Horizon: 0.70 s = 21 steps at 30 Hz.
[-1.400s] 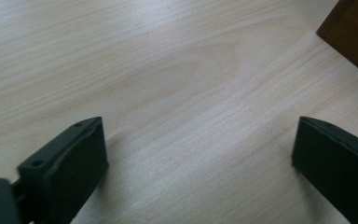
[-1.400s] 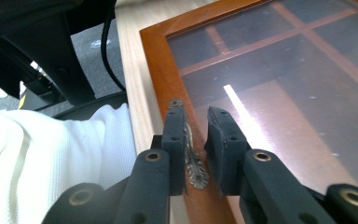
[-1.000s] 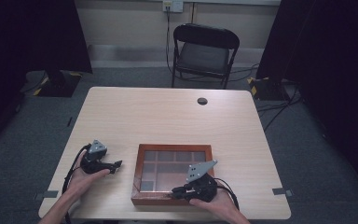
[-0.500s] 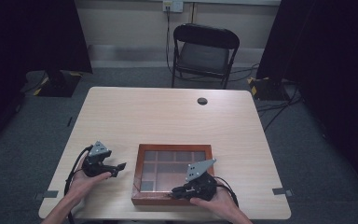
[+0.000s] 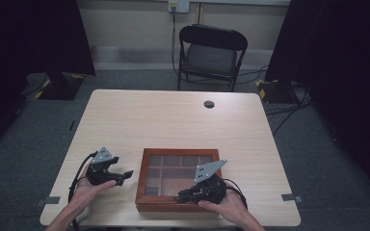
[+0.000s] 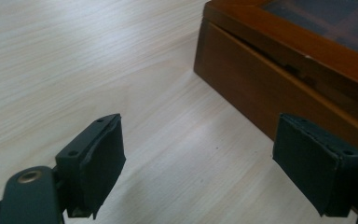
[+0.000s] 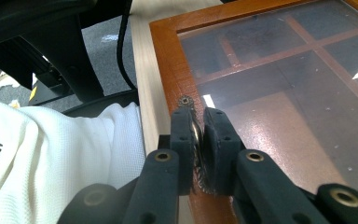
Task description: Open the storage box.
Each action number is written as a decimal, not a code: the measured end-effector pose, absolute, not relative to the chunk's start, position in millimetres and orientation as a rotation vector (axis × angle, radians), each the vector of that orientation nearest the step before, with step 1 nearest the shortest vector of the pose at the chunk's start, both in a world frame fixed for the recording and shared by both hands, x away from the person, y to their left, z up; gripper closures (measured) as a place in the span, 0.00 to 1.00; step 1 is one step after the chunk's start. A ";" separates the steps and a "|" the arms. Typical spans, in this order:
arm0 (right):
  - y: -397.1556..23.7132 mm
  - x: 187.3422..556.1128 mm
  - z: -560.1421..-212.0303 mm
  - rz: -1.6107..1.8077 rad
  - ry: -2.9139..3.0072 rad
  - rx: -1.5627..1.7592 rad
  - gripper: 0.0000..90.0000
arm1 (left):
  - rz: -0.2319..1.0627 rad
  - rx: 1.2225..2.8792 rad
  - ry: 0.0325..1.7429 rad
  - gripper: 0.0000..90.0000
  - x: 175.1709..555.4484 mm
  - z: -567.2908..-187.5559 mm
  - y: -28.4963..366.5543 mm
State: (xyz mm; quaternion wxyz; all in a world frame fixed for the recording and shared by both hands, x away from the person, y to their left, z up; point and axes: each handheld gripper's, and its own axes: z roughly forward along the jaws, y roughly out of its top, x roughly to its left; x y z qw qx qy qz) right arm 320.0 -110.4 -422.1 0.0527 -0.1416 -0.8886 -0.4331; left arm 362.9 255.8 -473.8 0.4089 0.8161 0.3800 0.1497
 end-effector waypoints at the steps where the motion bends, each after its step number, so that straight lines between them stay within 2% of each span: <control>1: -110.3 320.4 -421.0 -1.320 -2.704 -0.421 0.92 | 0.378 2.058 0.948 0.18 362.3 -473.4 254.4; 21: -111.2 327.0 -396.4 -1.343 -2.690 -0.430 0.92 | 0.338 2.027 0.886 0.18 354.7 -466.5 242.8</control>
